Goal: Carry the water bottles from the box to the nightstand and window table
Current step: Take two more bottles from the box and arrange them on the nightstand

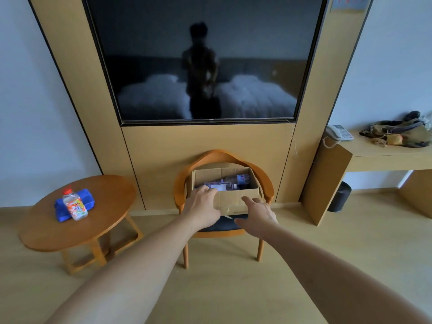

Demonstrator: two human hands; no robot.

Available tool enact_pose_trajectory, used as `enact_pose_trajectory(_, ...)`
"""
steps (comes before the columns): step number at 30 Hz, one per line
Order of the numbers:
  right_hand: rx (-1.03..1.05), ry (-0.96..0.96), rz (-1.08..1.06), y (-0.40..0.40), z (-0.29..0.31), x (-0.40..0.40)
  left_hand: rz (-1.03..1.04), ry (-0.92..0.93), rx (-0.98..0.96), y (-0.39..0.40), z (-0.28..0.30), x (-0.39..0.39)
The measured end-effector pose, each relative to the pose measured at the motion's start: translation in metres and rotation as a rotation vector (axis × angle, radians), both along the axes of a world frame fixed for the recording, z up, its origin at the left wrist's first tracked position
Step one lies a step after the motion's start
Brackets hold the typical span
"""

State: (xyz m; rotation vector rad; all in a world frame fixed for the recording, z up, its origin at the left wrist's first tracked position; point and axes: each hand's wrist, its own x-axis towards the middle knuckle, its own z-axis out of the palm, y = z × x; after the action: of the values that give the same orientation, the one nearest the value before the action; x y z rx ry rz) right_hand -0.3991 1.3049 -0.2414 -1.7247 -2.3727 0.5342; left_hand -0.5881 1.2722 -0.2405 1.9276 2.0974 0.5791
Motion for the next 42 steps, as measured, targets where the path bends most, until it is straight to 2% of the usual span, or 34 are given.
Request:
enact_pose_trajectory(6, -0.004, 0.012, 0.043, 0.121, -0.026, -0.024, 0.05, 0.037, -0.053, 0.115, -0.024, -0.017)
enact_pose_trajectory(15, -0.169, -0.023, 0.066, 0.271, -0.077, -0.031, 0.134, 0.032, -0.233, 0.24, -0.065, -0.031)
enact_pose_trajectory(26, -0.365, -0.074, 0.053, 0.379, -0.149, -0.066, 0.108, 0.056, -0.359, 0.35, -0.129, -0.066)
enact_pose_trajectory(33, -0.463, -0.058, -0.037, 0.456, -0.185, -0.097, 0.123, -0.042, -0.43, 0.442, -0.178, -0.103)
enact_pose_trajectory(42, -0.583, -0.157, -0.119, 0.527, -0.222, -0.135, 0.052, -0.064, -0.516, 0.521, -0.229, -0.14)
